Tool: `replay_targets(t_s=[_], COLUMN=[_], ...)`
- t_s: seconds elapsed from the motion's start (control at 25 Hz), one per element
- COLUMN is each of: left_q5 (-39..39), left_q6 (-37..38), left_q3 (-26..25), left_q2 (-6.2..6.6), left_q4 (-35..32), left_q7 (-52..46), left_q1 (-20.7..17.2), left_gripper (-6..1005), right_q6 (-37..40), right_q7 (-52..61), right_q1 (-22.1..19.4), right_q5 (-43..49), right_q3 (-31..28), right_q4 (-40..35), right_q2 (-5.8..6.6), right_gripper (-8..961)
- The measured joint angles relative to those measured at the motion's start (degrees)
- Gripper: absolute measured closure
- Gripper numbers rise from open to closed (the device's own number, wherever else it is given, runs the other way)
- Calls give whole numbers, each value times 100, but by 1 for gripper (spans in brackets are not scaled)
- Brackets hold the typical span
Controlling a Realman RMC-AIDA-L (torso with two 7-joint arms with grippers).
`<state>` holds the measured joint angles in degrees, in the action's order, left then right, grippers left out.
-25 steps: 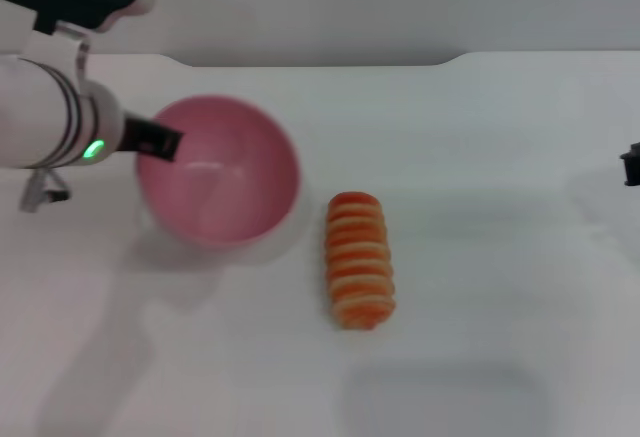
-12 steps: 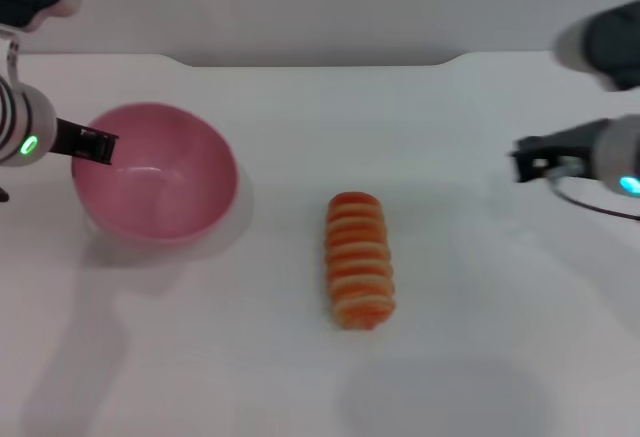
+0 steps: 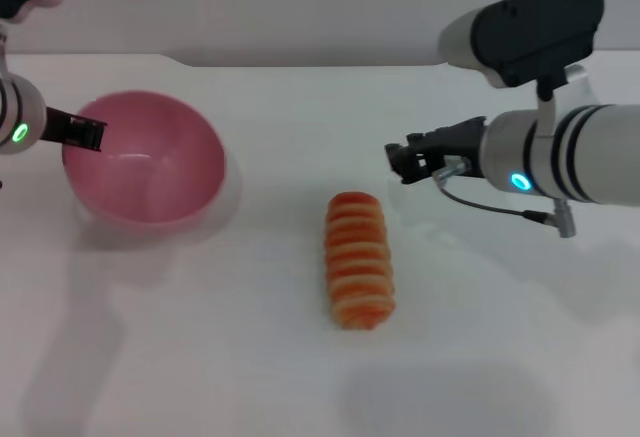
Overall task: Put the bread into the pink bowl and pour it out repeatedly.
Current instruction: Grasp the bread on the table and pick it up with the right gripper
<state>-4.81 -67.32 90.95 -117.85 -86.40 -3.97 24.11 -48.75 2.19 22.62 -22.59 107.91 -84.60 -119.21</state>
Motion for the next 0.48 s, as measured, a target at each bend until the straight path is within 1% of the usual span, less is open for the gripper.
replay_targets(t_s=[0.08, 0.12, 0.16, 0.36, 0.48], left_q5=[0, -1, -1, -3, 16], left_q6=[0, 57, 57, 74, 102], left_q3=[0, -113, -113, -146, -148], left_q2=[0, -2, -2, -1, 3], left_q4=[0, 28, 28, 32, 34], left_q7=[0, 72, 72, 98, 120], left_q1=[0, 35, 35, 89, 113], left_gripper=[951, 951, 951, 951, 951], right_q6=[9, 20, 26, 257, 458], right_q7=[67, 97, 110, 201, 209], right_q1=[50, 71, 82, 234, 451], right_q5=[-17, -20, -21, -95, -466], right_q3=[8, 4, 2, 107, 242], right_q4=[67, 118, 163, 613, 1003], right_q2=[-1, 0, 0, -4, -1], right_gripper=[830, 809, 789, 596, 464])
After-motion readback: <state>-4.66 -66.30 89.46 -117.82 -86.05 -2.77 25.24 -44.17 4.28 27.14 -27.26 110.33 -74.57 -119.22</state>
